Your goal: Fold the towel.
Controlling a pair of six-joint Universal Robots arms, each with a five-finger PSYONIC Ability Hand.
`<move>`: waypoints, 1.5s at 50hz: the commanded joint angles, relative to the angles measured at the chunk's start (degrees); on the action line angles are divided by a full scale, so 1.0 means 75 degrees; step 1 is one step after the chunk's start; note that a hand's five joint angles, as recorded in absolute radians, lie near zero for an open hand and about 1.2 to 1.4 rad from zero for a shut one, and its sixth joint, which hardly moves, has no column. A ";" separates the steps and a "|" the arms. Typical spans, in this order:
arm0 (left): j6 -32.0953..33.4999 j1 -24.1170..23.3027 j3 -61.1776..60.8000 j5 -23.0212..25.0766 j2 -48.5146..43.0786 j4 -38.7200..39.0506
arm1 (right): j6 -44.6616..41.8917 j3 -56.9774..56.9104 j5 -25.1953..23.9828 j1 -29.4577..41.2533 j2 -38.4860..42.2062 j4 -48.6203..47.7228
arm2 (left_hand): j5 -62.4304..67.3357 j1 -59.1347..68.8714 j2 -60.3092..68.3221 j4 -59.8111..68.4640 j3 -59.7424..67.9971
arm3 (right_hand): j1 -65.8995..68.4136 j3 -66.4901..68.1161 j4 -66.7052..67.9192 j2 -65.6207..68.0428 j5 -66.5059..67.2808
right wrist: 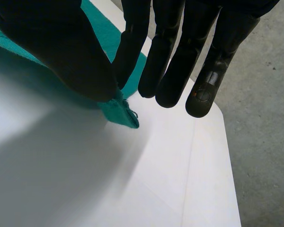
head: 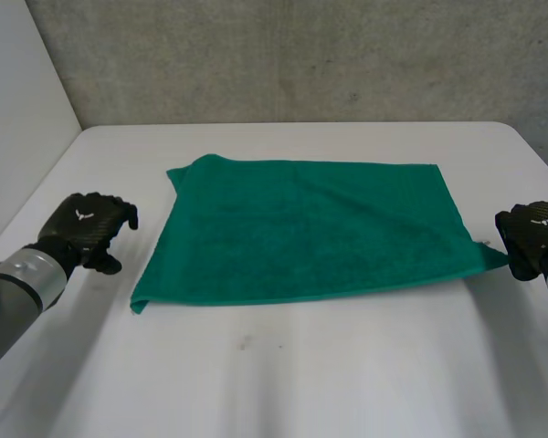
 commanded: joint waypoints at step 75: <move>0.1534 -0.1312 0.0215 -0.2230 0.2397 -0.2028 | -0.3027 -0.2361 0.0461 0.0189 -0.1080 0.5332 | 0.6117 0.5978 0.6055 0.6093 0.6031 | 0.3235 0.1598 0.1551 0.1644 0.1707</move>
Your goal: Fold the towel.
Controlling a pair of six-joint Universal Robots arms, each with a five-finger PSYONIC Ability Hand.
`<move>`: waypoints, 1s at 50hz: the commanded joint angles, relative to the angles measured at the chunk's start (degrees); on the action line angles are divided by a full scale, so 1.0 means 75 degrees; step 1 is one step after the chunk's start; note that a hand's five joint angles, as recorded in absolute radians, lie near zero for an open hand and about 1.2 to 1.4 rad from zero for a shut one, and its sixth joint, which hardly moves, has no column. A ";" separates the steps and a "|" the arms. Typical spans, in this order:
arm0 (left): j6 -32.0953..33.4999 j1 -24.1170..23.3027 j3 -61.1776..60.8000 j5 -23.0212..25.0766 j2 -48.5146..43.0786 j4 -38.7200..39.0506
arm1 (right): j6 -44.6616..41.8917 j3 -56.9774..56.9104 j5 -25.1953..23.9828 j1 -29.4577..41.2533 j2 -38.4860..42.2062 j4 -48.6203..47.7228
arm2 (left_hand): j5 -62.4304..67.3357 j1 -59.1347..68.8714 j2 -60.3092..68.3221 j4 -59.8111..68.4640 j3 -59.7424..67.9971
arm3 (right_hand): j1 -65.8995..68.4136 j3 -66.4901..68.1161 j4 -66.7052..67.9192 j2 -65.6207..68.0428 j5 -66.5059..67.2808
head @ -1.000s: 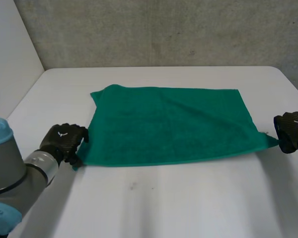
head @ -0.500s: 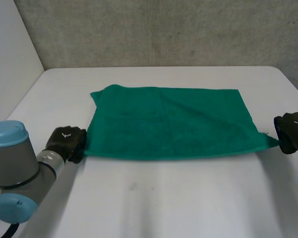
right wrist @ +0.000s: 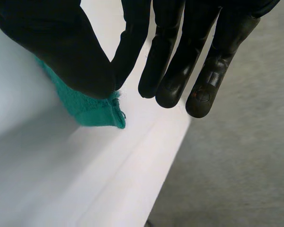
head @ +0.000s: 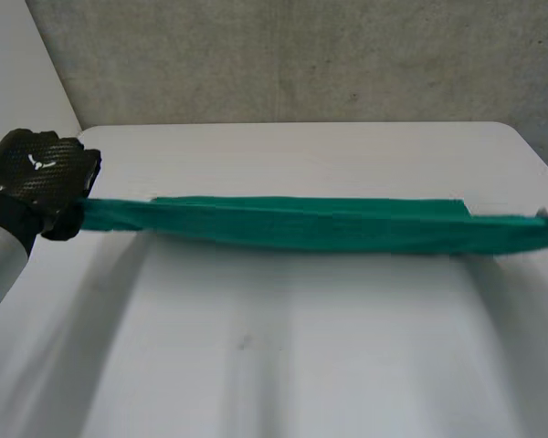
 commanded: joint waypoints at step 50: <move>0.0985 -0.0806 0.4583 -0.0567 -0.7355 0.2317 | 0.1989 -0.3723 0.1858 0.1571 0.6048 -0.2914 | 0.1934 0.1917 0.1516 0.1542 0.1561 | -0.2297 -0.3933 -0.3980 -0.3887 -0.3824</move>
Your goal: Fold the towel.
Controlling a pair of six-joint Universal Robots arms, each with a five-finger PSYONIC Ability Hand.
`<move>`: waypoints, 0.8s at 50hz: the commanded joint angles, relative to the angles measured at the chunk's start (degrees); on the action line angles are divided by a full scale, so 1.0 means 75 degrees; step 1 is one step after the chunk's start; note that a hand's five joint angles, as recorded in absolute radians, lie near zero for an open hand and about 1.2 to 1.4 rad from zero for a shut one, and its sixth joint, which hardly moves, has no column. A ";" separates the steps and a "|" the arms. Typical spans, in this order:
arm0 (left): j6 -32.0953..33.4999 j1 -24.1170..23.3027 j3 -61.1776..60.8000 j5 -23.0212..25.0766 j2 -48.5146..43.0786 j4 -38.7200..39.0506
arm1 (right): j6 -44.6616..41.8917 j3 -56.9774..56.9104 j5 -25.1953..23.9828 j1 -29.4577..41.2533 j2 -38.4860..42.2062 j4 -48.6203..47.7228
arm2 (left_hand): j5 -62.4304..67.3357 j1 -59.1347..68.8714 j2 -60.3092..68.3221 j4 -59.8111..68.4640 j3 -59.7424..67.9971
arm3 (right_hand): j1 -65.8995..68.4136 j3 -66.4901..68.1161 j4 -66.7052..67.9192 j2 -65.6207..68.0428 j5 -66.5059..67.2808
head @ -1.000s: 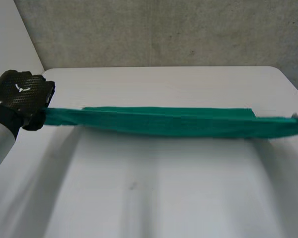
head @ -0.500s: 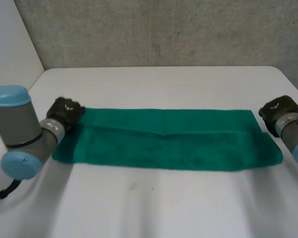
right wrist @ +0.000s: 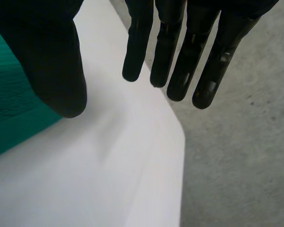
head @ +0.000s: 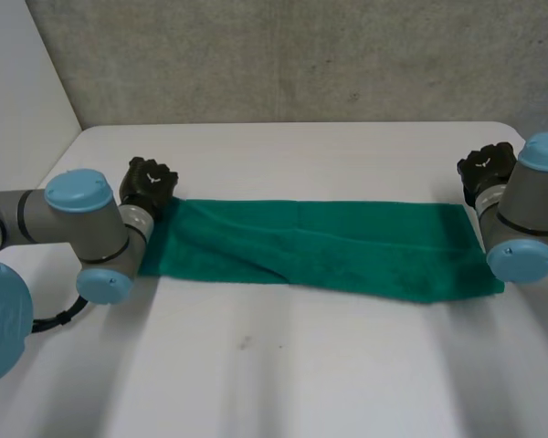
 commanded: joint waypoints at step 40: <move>-0.0106 -0.0346 -0.2105 0.0056 0.2151 0.0012 | 0.2870 0.1070 -0.1525 -0.0795 -0.0613 0.2994 | 0.1934 0.1917 0.1506 0.1540 0.1553 | 0.3084 0.2364 0.2361 0.2359 0.2249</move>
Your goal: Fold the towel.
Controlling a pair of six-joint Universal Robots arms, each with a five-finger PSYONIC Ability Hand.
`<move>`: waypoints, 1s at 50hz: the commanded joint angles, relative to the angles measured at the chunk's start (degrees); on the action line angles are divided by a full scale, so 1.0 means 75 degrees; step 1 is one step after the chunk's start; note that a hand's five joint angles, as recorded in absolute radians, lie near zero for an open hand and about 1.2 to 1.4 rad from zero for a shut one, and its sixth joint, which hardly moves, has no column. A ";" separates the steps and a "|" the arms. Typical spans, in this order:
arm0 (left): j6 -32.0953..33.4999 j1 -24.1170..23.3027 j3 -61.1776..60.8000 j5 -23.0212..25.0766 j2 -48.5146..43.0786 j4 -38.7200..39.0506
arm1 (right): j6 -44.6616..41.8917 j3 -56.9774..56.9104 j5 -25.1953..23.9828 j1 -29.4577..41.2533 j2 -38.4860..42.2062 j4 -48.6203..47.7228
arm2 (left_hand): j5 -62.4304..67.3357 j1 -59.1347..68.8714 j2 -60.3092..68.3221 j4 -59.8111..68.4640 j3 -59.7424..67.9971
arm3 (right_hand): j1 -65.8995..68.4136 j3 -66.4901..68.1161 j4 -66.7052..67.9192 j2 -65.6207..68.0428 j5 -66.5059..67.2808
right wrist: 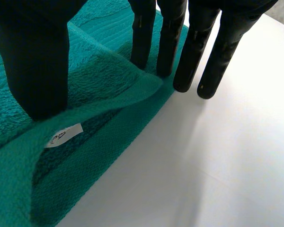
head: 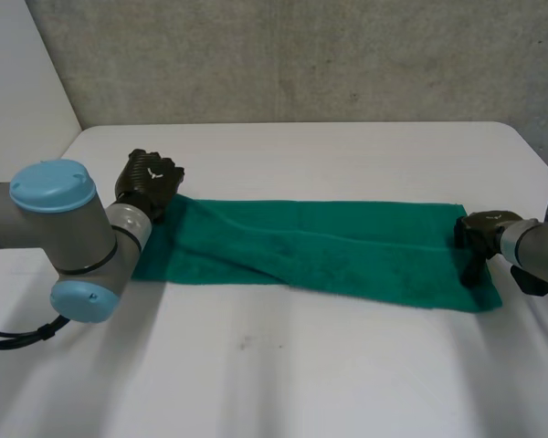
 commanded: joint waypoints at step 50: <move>0.0036 0.0087 0.0934 -0.0058 -0.0639 0.0761 | 0.0003 -0.1163 -0.0046 0.0072 0.0037 -0.1589 | 0.1934 0.1917 0.1500 0.1539 0.1552 | 0.6866 0.6320 0.6376 0.6295 0.6401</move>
